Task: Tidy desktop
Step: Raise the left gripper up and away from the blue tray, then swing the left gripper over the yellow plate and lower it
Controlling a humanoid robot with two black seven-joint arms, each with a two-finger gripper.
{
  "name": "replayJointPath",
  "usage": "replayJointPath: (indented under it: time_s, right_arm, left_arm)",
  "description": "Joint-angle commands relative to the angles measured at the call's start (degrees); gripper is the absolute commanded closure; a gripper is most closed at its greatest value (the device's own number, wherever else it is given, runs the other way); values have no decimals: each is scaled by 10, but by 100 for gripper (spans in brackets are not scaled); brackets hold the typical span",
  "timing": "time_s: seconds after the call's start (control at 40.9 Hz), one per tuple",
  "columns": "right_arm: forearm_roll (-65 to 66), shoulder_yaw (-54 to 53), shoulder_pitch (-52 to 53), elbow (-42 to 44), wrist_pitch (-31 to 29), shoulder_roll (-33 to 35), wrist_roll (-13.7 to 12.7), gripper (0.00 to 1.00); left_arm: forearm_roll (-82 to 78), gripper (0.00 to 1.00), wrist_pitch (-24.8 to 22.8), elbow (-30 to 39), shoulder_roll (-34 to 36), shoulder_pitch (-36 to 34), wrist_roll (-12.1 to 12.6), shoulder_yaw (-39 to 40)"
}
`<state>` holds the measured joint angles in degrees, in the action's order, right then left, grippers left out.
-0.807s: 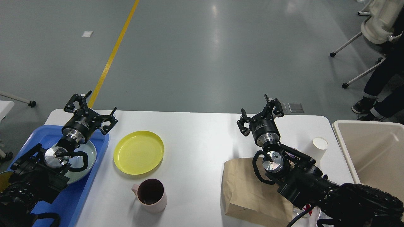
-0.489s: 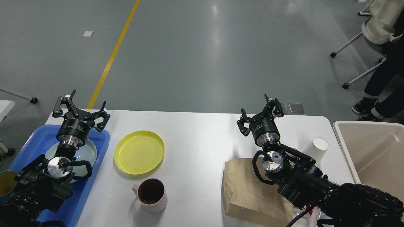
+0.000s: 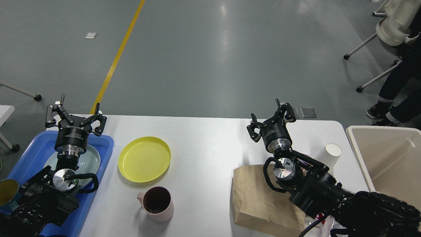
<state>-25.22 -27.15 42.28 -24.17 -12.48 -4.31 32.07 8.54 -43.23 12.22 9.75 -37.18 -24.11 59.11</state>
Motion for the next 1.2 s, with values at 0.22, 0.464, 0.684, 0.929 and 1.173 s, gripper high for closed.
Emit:
replayJointPath:
  time_s: [0.22, 0.464, 0.684, 0.929, 1.173]
  right_arm:
    - [0, 0, 0, 0, 0, 0, 0, 0]
    - [0, 0, 0, 0, 0, 0, 0, 0]
    - [0, 1, 0, 0, 0, 0, -1, 0]
    - [0, 1, 0, 0, 0, 0, 0, 0]
    - [0, 1, 1, 0, 0, 0, -1, 0]
  left_arm:
    - [-6, 0, 62, 0, 81, -124, 1, -201]
    - [-6, 0, 68, -1, 106, -235, 2, -457]
    - [-22, 0, 68, -2, 127, -293, 2, -585]
    - [-110, 0, 61, 18, 180, -305, 5, -744]
    - [-123, 0, 60, 18, 145, -386, 6, -836]
